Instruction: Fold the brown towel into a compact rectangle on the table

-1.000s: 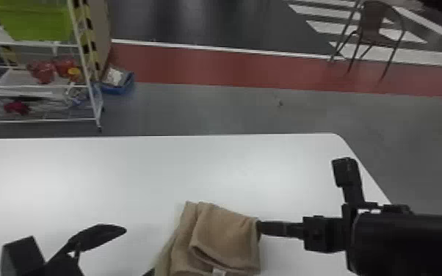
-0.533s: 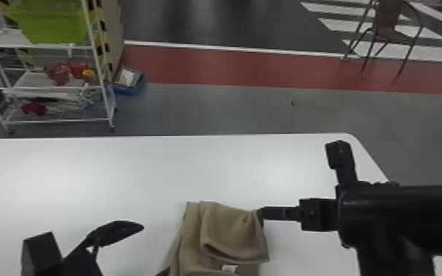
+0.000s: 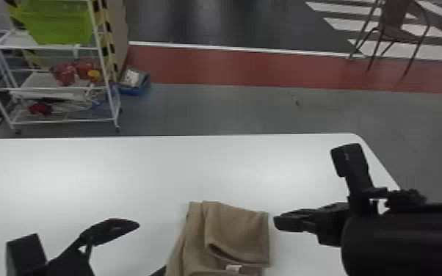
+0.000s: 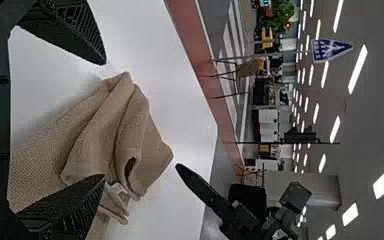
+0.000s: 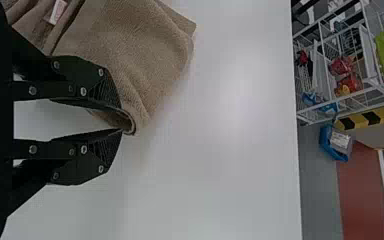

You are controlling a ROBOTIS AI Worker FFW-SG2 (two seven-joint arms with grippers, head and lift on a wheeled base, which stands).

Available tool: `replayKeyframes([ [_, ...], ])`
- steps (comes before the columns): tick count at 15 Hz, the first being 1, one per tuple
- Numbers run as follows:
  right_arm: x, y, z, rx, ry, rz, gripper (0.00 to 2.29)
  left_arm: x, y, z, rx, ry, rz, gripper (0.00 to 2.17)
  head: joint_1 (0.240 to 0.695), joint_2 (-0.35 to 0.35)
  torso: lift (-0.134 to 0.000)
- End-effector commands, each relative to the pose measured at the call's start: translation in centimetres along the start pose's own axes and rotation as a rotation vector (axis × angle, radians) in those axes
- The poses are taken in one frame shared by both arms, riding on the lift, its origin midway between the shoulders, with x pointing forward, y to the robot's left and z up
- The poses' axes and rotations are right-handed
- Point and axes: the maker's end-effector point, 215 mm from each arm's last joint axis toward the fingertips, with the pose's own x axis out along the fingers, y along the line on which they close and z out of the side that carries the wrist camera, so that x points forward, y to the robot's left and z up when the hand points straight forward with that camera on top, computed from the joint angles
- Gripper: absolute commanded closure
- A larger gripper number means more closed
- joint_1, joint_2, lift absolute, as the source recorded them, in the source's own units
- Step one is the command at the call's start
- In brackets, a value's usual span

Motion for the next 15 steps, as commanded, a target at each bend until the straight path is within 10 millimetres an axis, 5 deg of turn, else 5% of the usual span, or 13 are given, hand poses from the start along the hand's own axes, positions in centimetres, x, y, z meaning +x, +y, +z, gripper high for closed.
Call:
replayKeyframes([
  [1,-2.4,1.7,1.0,-0.241,-0.025,-0.062,0.09,0.0,0.1,0.1,0.0,-0.004,0.001,0.08,0.695,-0.165,-0.122],
  [7,-0.2,10.0,-3.3,-0.573,0.126,-0.065,0.15,-0.5,0.4,0.1,-0.006,-0.01,-0.001,0.08,0.695,-0.093,-0.122],
  [15,3.1,12.6,-5.8,-0.66,0.227,-0.057,0.18,-1.3,0.8,-0.2,-0.003,-0.023,0.008,0.08,0.695,0.023,-0.122],
])
